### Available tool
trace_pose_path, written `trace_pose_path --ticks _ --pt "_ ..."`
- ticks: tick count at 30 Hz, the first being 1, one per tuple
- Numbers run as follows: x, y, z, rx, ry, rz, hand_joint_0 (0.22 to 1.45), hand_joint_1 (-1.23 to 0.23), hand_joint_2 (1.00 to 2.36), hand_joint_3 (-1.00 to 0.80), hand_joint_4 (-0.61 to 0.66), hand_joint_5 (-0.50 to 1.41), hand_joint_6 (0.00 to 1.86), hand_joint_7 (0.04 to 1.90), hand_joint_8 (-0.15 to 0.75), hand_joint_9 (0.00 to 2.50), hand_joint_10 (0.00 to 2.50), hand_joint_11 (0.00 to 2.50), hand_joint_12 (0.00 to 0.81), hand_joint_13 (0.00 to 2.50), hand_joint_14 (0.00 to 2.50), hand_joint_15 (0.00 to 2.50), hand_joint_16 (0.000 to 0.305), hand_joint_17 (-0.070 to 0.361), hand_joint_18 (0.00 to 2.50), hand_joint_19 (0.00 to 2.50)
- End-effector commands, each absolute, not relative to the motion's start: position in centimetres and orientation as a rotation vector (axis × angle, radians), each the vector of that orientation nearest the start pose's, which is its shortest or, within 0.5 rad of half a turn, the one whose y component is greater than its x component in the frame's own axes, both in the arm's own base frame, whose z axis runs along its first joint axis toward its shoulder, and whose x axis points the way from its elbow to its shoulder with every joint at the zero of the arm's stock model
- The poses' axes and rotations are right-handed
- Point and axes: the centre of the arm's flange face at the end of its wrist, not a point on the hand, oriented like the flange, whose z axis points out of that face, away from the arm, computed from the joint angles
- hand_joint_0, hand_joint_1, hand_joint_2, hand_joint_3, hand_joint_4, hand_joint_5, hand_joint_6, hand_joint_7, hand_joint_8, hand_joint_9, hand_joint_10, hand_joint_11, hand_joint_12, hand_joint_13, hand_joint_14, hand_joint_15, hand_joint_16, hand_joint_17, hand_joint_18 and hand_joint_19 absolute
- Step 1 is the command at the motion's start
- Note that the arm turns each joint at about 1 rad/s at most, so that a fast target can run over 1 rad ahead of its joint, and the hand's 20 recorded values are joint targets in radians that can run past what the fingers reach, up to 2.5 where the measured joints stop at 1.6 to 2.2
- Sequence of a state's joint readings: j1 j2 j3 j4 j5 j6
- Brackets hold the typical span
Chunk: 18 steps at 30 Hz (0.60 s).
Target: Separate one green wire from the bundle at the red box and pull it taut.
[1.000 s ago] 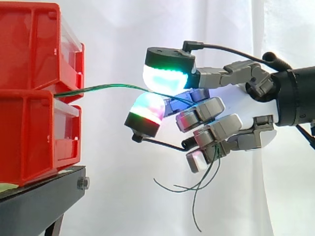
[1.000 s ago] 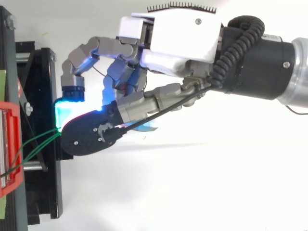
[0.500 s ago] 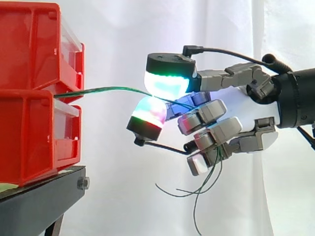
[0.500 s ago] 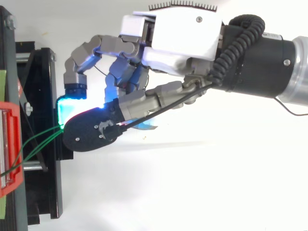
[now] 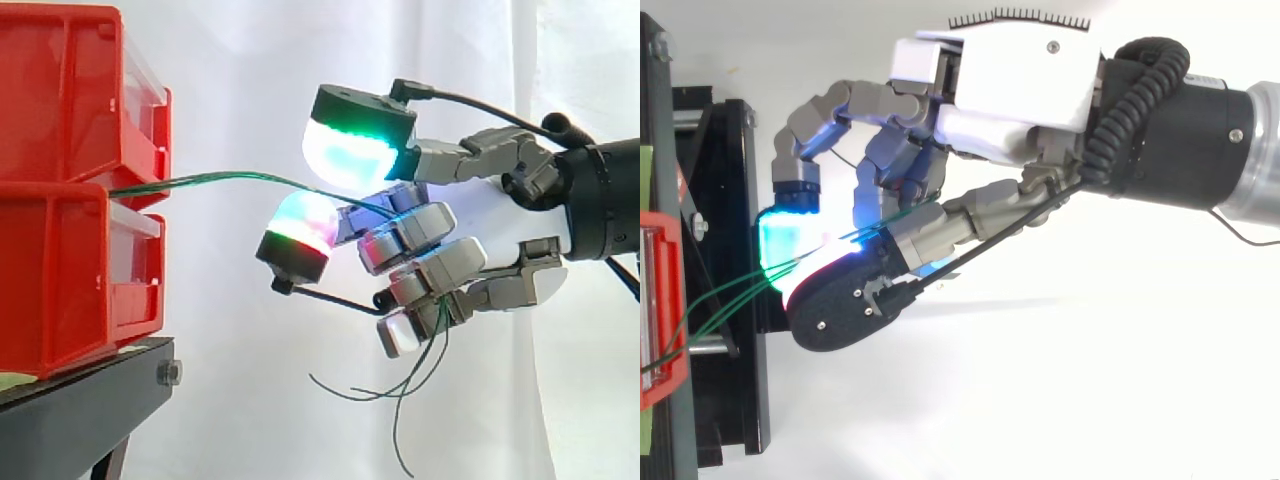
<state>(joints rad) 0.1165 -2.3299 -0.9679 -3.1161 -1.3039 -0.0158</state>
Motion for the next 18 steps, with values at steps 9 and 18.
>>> trace_pose_path --ticks 9,18 --pt "77.54 -6.75 29.79 1.341 1.215 1.005 0.61 -0.76 1.01 -0.41 0.17 -0.23 0.87 0.95 0.282 1.0 0.81 1.58 0.341 1.44 0.0 1.68 0.058 0.13 0.95 0.64" --pt "77.6 -6.71 29.89 1.337 1.213 1.01 0.59 -0.72 1.01 -0.41 0.16 -0.22 0.87 0.95 0.283 1.04 0.79 1.59 0.343 1.45 0.0 1.67 0.058 0.13 0.95 0.64"
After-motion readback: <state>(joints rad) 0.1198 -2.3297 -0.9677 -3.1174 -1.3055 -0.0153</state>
